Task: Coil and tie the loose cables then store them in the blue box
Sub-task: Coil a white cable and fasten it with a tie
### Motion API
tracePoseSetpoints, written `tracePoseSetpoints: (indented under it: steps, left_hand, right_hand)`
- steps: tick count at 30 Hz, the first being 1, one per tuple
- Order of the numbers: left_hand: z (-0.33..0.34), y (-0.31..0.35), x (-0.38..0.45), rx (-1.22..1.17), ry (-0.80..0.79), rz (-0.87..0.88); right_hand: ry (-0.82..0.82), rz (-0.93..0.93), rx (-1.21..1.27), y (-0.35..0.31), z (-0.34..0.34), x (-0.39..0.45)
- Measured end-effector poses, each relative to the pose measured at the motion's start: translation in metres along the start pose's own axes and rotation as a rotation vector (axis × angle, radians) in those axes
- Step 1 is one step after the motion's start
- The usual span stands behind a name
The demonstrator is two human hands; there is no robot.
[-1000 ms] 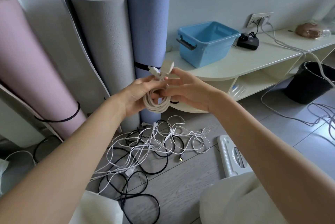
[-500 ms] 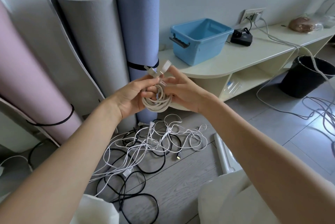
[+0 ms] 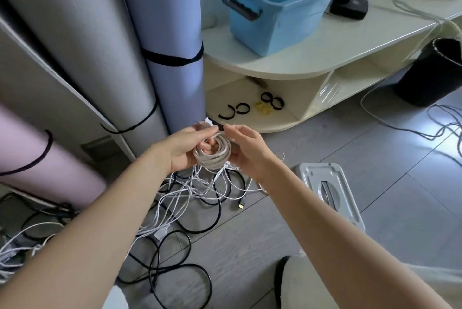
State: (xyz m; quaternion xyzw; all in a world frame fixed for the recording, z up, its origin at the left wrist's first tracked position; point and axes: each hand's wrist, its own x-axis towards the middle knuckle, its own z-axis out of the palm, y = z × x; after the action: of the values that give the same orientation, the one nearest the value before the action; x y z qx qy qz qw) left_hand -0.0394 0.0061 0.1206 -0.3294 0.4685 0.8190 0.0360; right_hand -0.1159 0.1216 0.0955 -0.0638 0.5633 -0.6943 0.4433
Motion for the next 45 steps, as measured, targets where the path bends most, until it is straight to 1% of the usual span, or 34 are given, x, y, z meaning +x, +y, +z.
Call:
tracePoseSetpoints:
  steps: [3, 5, 7, 8, 9, 10, 11, 12, 13, 16, 21, 23, 25, 26, 27, 29, 30, 31, 33, 35, 37, 39, 42, 45]
  left_hand:
    - [0.007, -0.008, 0.032, 0.042, 0.103, 0.043]
    - [0.007, -0.011, 0.052, 0.02, 0.167, 0.06]
    - [0.002, -0.014, 0.072, -0.008, 0.202, 0.033]
    - [-0.005, -0.018, 0.083, -0.019, 0.219, 0.01]
    - [-0.008, -0.019, 0.087, -0.019, 0.226, -0.006]
    - [-0.014, -0.022, 0.096, -0.018, 0.235, -0.021]
    - [-0.019, -0.025, 0.103, -0.01, 0.243, -0.034]
    - [-0.022, -0.029, 0.108, -0.005, 0.246, -0.043]
    - [-0.025, -0.032, 0.113, -0.003, 0.247, -0.048]
    - [-0.03, -0.044, 0.129, 0.012, 0.243, -0.069]
    - [-0.028, -0.052, 0.14, 0.042, 0.244, -0.059]
    - [-0.026, -0.05, 0.137, 0.022, 0.237, -0.043]
    - [-0.024, -0.046, 0.133, 0.015, 0.238, -0.023]
    - [-0.023, -0.043, 0.129, 0.004, 0.239, -0.015]
    - [-0.022, -0.039, 0.121, -0.003, 0.233, -0.006]
    - [-0.02, -0.031, 0.107, -0.011, 0.218, 0.0]
    - [-0.018, -0.023, 0.094, -0.014, 0.204, 0.016]
    - [-0.017, -0.017, 0.084, -0.015, 0.195, 0.031]
    - [-0.012, -0.001, 0.059, -0.005, 0.201, 0.078]
    - [-0.007, 0.014, 0.032, 0.032, 0.199, 0.12]
    - [-0.002, 0.028, 0.001, 0.05, 0.169, 0.167]
    - [0.004, 0.041, -0.028, 0.047, 0.139, 0.21]
    - [0.016, 0.056, -0.07, 0.079, 0.082, 0.289]
    - [0.024, 0.062, -0.102, 0.08, 0.042, 0.326]
  right_hand:
    - [0.024, 0.004, -0.043, 0.004, -0.013, 0.022]
    - [0.023, 0.031, -0.121, 0.003, -0.022, 0.042]
    - [0.097, 0.046, -0.216, -0.001, -0.034, 0.07]
    - [0.169, 0.022, -0.352, 0.001, -0.043, 0.09]
    - [0.244, -0.031, -0.618, -0.002, -0.053, 0.105]
    - [0.276, -0.06, -0.905, -0.001, -0.063, 0.126]
    - [0.269, -0.062, -1.142, 0.0, -0.071, 0.145]
    - [0.242, -0.045, -1.31, 0.003, -0.077, 0.16]
    - [0.197, -0.017, -1.418, 0.006, -0.083, 0.173]
    - [0.165, -0.043, -1.619, 0.014, -0.088, 0.201]
    - [0.211, -0.105, -1.706, 0.005, -0.087, 0.212]
    - [0.247, -0.173, -1.63, -0.002, -0.089, 0.207]
    - [0.321, -0.211, -1.419, -0.014, -0.086, 0.197]
    - [0.352, -0.258, -1.337, -0.02, -0.083, 0.189]
    - [0.378, -0.305, -1.282, -0.028, -0.079, 0.178]
    - [0.389, -0.342, -1.155, -0.042, -0.066, 0.152]
    - [0.344, -0.337, -1.044, -0.053, -0.057, 0.133]
    - [0.263, -0.299, -0.91, -0.062, -0.048, 0.115]
    - [0.091, -0.204, -0.615, -0.085, -0.027, 0.074]
    - [-0.023, -0.095, -0.345, -0.106, -0.006, 0.039]
    - [-0.114, -0.013, -0.166, -0.122, 0.016, 0.003]
    - [-0.206, 0.054, -0.056, -0.129, 0.035, -0.028]
    - [-0.236, 0.142, 0.074, -0.133, 0.059, -0.066]
    - [-0.179, 0.043, 0.117, -0.133, 0.073, -0.09]
